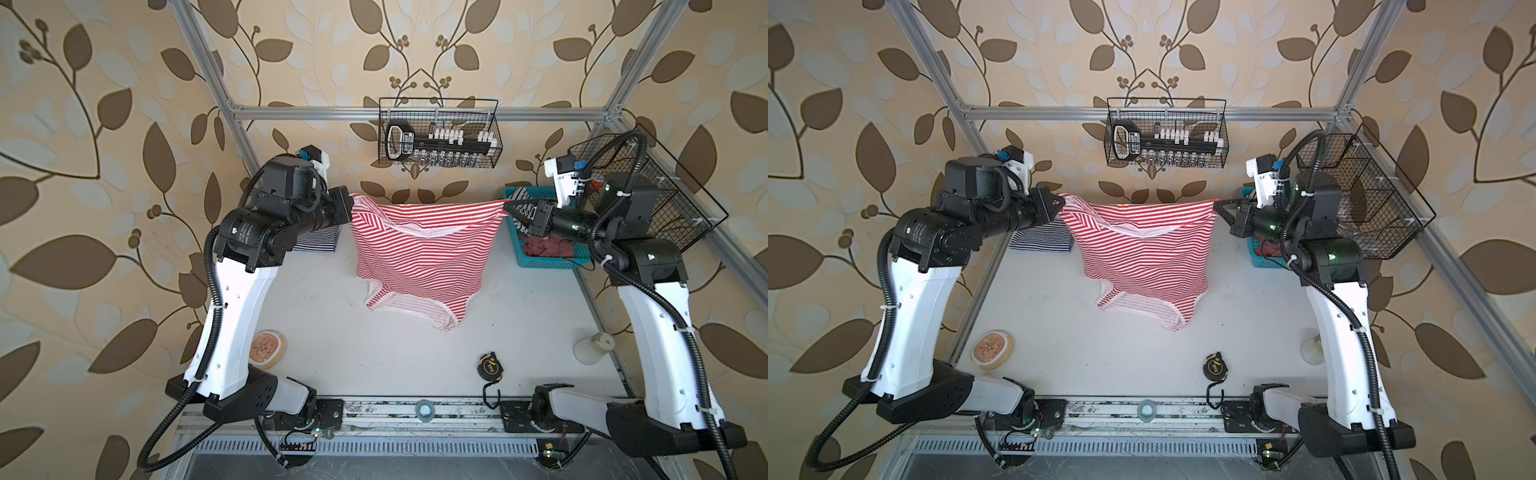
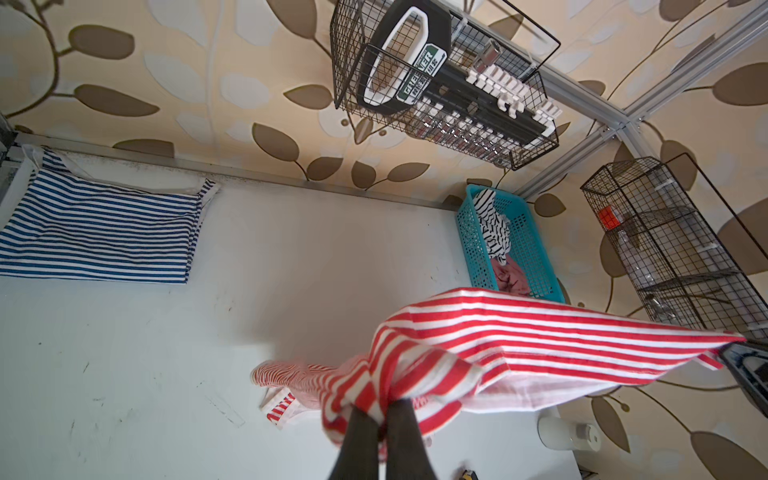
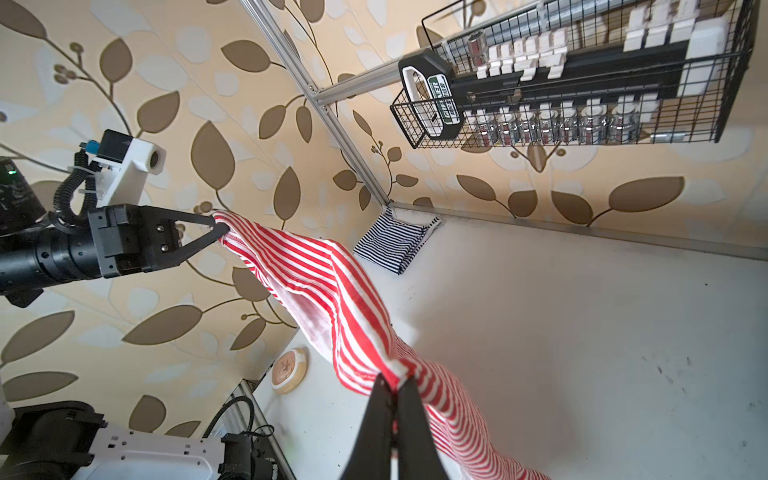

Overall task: Fold and stack the tank tops
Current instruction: 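Lift the tank top high with both grippers, stretching it between them, then swing the tank top down and lay it flat toward the robot with both grippers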

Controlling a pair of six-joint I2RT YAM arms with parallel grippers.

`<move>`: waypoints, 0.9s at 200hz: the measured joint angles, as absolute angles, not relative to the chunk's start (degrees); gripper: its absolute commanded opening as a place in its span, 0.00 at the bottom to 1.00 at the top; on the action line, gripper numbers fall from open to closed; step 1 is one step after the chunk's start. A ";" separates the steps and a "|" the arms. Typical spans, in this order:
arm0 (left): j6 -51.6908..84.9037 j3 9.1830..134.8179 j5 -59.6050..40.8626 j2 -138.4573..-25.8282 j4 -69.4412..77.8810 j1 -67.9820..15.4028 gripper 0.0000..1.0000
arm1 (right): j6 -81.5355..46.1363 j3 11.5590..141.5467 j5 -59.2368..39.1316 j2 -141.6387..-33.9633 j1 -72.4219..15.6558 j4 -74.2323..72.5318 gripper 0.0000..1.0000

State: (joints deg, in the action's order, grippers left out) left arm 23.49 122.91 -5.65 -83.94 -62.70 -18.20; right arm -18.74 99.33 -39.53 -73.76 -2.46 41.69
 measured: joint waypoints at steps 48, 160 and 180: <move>25.56 149.95 -13.76 -111.22 -59.18 -8.05 0.00 | -24.36 115.77 -43.44 -96.33 1.10 37.43 0.00; 28.69 109.82 -32.69 -80.99 -23.29 -2.68 0.00 | -29.95 101.14 -51.42 -78.35 2.59 15.07 0.00; 27.88 92.25 -32.93 -71.24 -19.99 -5.43 0.00 | -27.40 85.34 -50.72 -70.50 1.69 16.05 0.00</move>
State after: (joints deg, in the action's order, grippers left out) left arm 27.88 92.25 -32.93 -71.24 -19.99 -5.43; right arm -27.40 85.34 -50.72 -70.50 1.69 16.05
